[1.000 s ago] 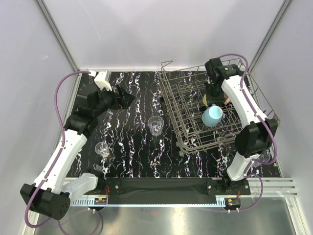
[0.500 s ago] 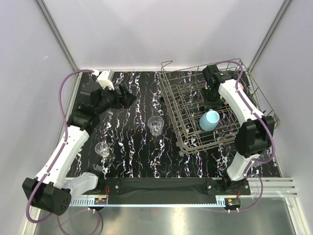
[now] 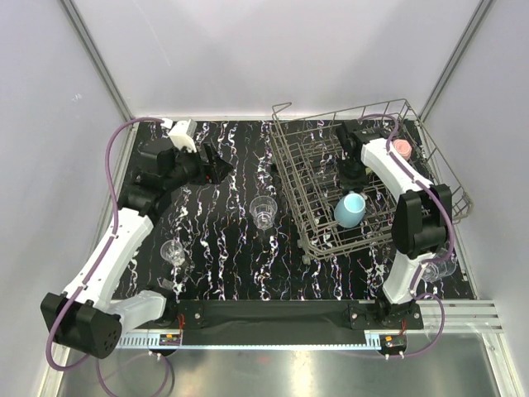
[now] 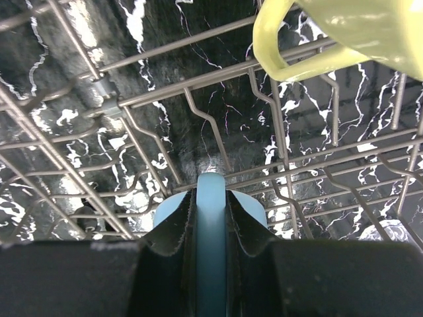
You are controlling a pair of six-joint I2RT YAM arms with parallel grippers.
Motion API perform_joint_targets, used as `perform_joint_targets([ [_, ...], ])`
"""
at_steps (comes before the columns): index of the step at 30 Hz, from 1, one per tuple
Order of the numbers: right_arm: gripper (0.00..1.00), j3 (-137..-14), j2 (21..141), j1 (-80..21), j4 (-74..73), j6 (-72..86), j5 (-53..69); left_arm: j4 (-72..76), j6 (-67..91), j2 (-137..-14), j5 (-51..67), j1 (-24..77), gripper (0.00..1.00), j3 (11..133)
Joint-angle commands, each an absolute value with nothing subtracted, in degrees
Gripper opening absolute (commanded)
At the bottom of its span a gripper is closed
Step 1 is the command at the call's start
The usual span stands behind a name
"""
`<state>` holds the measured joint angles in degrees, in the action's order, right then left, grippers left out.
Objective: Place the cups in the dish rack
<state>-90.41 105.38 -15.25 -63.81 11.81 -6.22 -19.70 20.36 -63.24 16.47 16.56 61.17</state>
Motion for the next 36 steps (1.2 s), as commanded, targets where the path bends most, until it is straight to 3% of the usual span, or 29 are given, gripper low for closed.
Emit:
perform_joint_targets([
  [1,0.00,-89.8,105.9,-14.9,-62.3,12.3,-5.1,-17.5,20.1,-63.8,18.9,16.4,0.84,63.8],
  [15,0.07,-86.0,105.8,-14.9,-60.1,12.7,-3.3,-17.4,20.7,-66.6,21.8,16.4,0.83,64.0],
  [21,0.24,-85.4,105.5,-15.0,-59.9,12.6,-2.7,-17.8,20.7,-67.7,22.9,16.4,0.82,64.5],
  [23,0.42,-85.2,105.3,-15.0,-59.9,12.3,-2.2,-17.8,20.7,-67.9,22.9,16.4,0.82,64.4],
  [29,0.55,-84.3,103.9,-15.0,-59.9,12.7,-2.9,-17.8,20.8,-68.4,24.0,16.5,0.80,64.7],
  [33,0.71,-85.5,100.2,-14.9,-60.6,13.2,-3.0,-17.8,20.5,-68.4,23.6,16.6,0.79,64.6],
  [36,0.74,-87.3,97.0,-15.0,-62.1,13.5,-3.9,-18.2,20.1,-69.1,24.1,17.0,0.78,64.8],
])
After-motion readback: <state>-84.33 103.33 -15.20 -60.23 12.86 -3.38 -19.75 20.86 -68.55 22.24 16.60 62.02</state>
